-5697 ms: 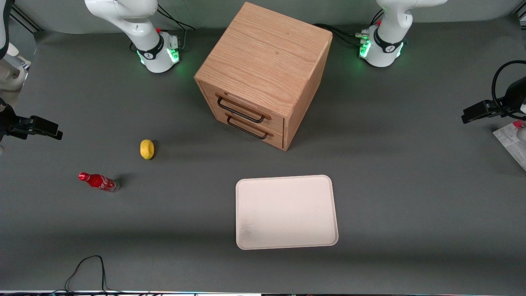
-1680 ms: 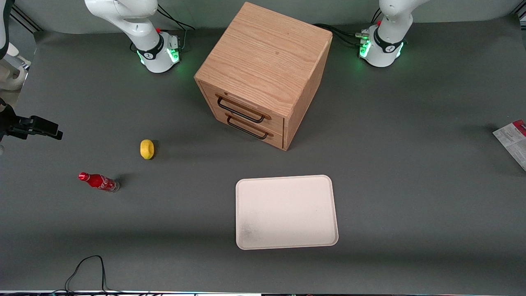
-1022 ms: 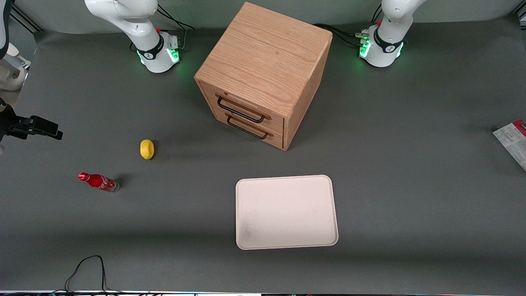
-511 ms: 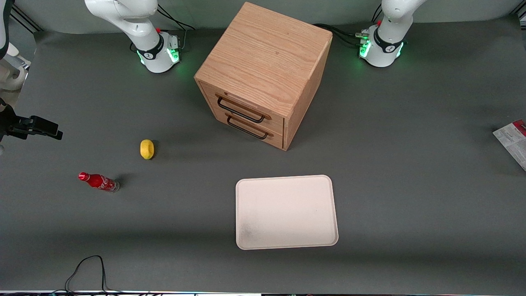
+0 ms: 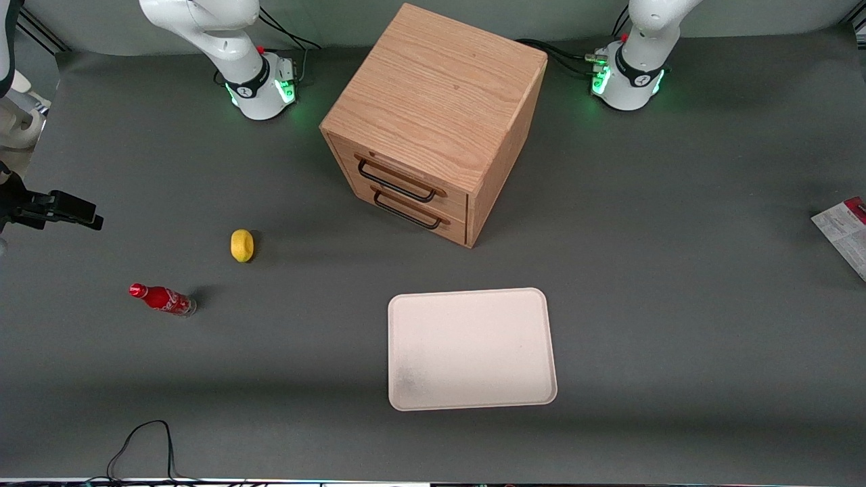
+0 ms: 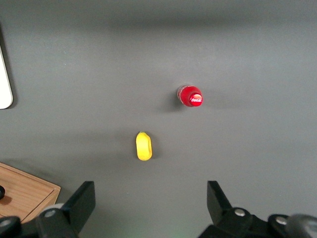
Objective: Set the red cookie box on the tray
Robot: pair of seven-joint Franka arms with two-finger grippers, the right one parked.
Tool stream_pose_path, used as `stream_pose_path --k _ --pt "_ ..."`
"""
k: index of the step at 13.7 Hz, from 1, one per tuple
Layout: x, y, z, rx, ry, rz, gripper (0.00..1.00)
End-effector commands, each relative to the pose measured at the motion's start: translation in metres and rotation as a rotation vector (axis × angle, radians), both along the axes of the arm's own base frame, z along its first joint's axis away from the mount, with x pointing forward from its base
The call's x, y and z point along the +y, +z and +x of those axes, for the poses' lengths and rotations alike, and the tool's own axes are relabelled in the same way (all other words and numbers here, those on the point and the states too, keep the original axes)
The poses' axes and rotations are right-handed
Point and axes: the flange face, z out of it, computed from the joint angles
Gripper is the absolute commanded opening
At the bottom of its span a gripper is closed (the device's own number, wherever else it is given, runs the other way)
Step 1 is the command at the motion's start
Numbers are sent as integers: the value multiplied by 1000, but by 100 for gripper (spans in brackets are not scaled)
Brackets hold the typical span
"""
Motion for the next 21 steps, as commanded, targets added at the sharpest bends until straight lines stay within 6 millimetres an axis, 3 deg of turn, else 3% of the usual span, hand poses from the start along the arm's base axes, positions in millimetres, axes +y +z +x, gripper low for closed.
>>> stream_pose_path --k 1,7,10,20,21 --pt "-3 -10 15 -43 -15 44 99" --pt "3 -53 32 -102 -44 72 99" --pt "-5 -81 46 -120 -25 45 99" --pt "-14 -95 54 -122 -50 39 98" --pt "-12 -94 52 -119 -64 38 52"
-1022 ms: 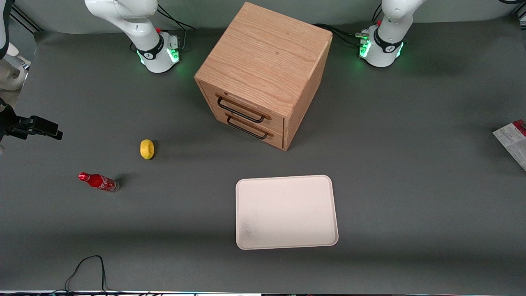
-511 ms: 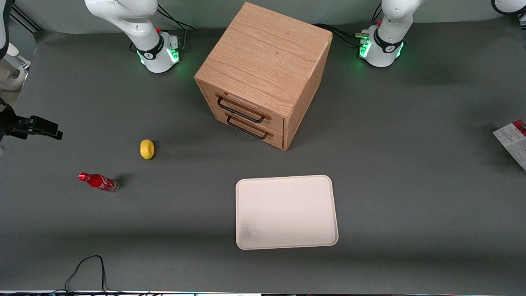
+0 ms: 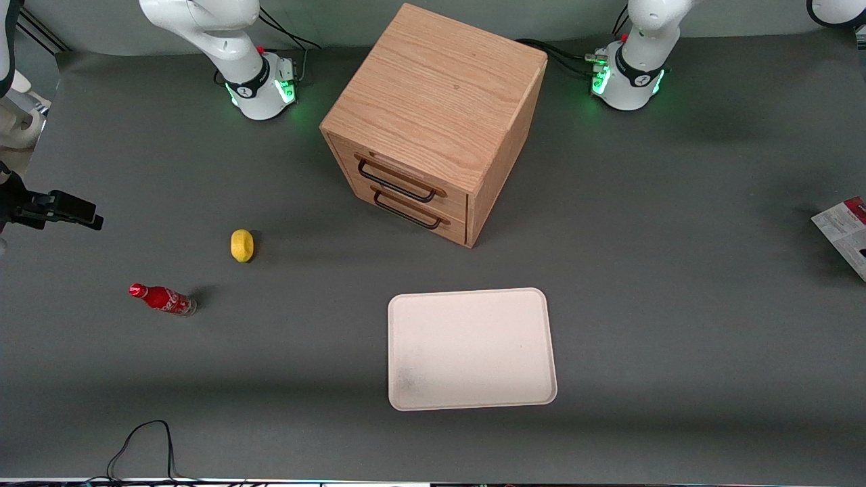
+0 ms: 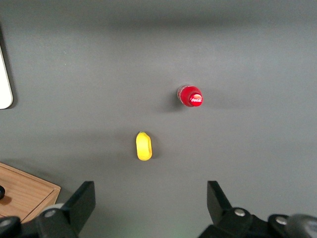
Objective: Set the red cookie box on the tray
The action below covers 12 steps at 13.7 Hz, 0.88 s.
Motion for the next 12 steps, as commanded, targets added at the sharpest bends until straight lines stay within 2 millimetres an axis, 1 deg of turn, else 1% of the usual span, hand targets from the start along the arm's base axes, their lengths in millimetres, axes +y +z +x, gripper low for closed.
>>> stream_pose_path --k 1,2,3,5,9,12 --pt "4 1 3 -4 -53 7 28" --pt "7 1 1 -4 -113 -7 3" --pt "5 2 3 -3 -141 -7 0" --pt "-4 1 11 0 -154 -3 0" --pt "-3 1 10 1 -153 -4 0" --pt "-4 12 11 3 -157 -5 0"
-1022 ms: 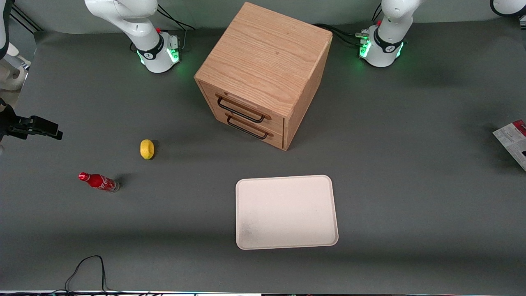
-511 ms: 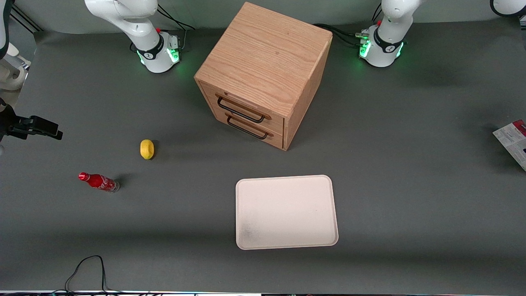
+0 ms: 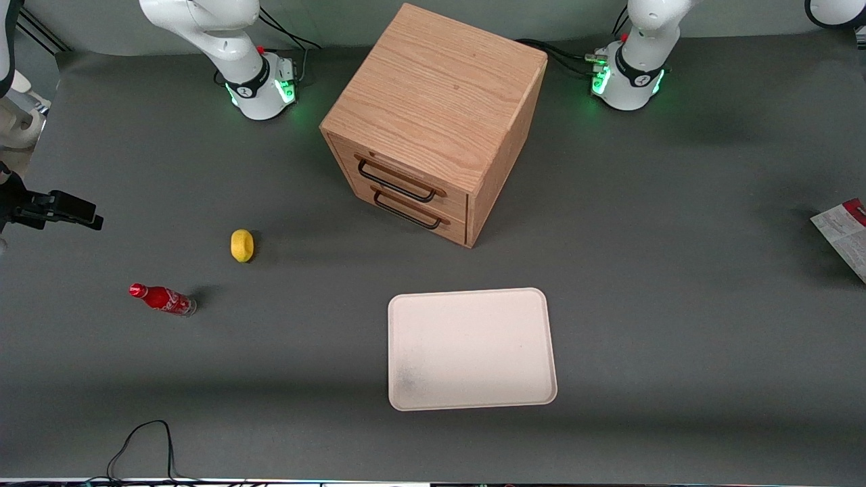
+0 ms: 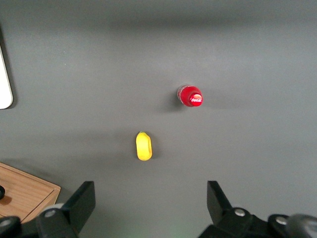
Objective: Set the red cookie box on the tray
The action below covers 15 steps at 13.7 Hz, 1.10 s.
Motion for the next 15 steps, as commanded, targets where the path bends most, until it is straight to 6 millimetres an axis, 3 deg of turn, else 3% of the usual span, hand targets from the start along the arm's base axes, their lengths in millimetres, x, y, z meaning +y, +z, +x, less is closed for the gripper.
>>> stream_pose_path --k 1,4,10,11,15 --pt "0 19 6 -2 -26 13 0" --pt "-18 88 9 45 -52 5 0" --pt "-101 277 28 137 -98 -24 0" --pt "-121 298 32 149 -113 -34 0" --pt "-189 306 62 154 -202 -40 0"
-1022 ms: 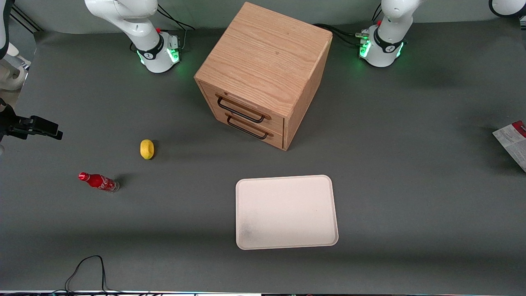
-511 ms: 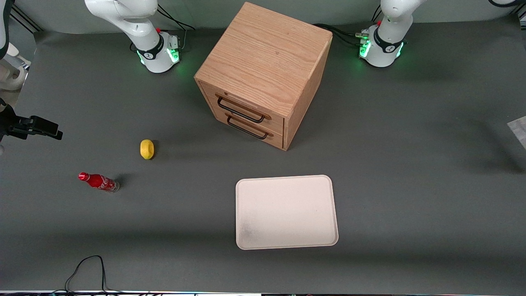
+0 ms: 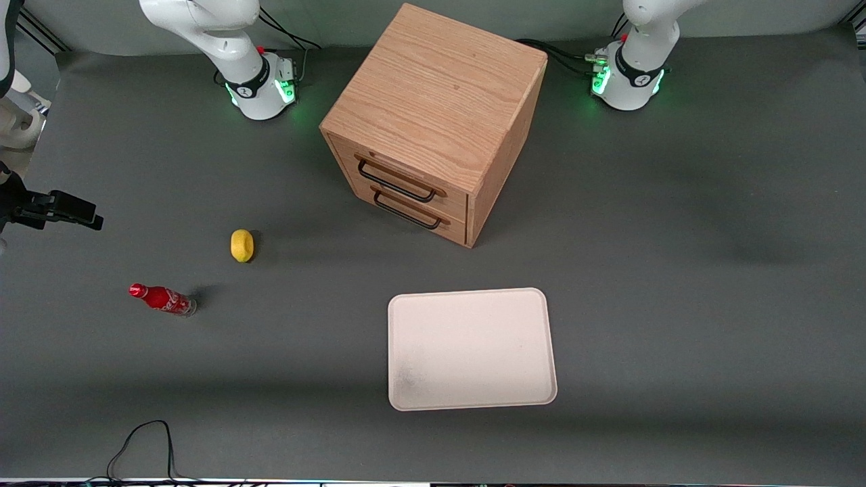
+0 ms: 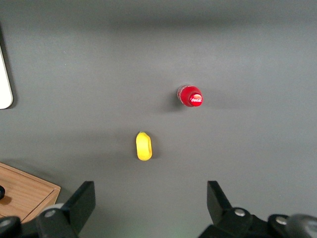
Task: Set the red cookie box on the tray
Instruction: 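Lift the cookie box upright with the left gripper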
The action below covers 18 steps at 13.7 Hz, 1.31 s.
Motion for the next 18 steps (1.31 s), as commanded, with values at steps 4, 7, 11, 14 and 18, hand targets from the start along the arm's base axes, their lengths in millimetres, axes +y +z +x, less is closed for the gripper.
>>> stream_pose_path --k 4,7,11,14,18 --pt "-144 -11 58 -4 -61 -13 0" --pt "-254 -16 74 -17 -32 -61 0" --pt "-388 -37 83 -31 21 -86 0" --pt "-442 -54 91 -70 4 -161 0" --pt "-517 -92 106 -114 47 -266 0"
